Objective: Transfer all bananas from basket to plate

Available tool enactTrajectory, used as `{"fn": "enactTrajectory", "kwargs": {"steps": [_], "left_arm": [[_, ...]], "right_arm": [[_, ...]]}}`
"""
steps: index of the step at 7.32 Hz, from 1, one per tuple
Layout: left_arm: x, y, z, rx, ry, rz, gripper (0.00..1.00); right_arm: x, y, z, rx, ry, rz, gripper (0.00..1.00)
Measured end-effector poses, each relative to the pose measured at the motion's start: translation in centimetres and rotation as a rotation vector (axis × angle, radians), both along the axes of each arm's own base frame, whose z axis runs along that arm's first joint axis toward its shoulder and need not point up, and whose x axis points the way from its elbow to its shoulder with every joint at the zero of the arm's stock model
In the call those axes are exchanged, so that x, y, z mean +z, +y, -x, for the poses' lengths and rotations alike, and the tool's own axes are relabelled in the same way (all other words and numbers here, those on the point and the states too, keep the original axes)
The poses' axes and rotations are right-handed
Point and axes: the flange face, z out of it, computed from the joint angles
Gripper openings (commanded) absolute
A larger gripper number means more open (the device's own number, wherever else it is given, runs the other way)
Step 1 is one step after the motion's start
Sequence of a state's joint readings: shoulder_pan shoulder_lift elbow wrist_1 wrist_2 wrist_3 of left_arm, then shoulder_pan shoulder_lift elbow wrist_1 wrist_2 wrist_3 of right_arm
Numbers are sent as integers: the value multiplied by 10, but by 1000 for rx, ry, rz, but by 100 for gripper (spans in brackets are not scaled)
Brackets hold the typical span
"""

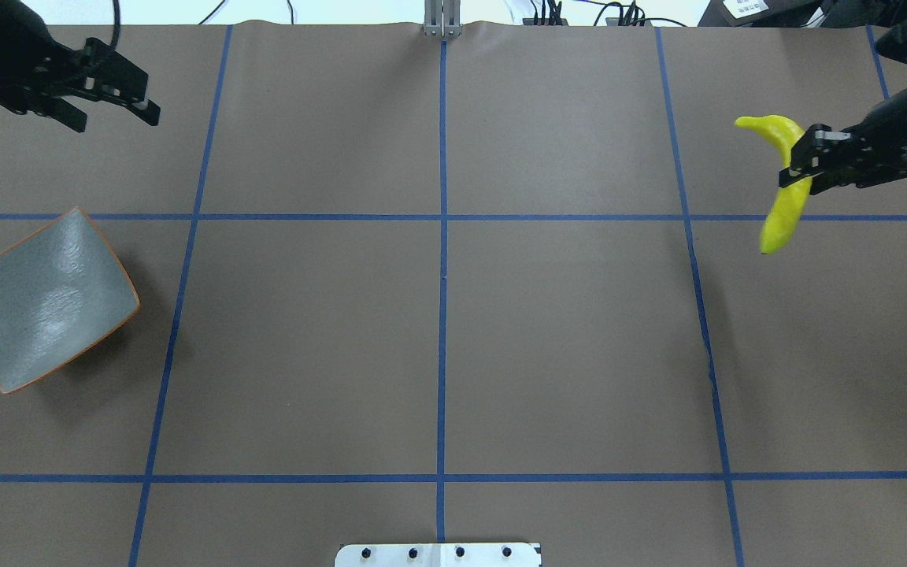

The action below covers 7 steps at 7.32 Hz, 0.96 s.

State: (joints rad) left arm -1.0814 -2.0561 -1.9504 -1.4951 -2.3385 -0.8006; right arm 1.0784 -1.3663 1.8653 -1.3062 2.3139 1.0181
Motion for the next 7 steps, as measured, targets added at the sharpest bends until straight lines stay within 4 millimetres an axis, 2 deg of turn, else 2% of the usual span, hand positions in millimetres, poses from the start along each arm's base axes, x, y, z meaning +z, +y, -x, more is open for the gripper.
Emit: {"fn": "enactTrajectory", "kwargs": {"steps": [1, 2, 3, 5, 7], "left_arm": [[-21, 1, -30, 22, 23, -31, 100], [-33, 4, -56, 47, 56, -70, 100], [-37, 8, -81, 66, 94, -87, 100], [-48, 25, -128, 90, 174, -56, 100], [-63, 46, -157, 124, 223, -45, 100]], "right_arm": [[-41, 4, 51, -14, -41, 32, 0], [-80, 11, 96, -32, -68, 50, 0], [-117, 18, 132, -43, -84, 45, 0], [-171, 35, 180, -35, -117, 27, 0], [-206, 47, 213, -13, -138, 23, 0]]}}
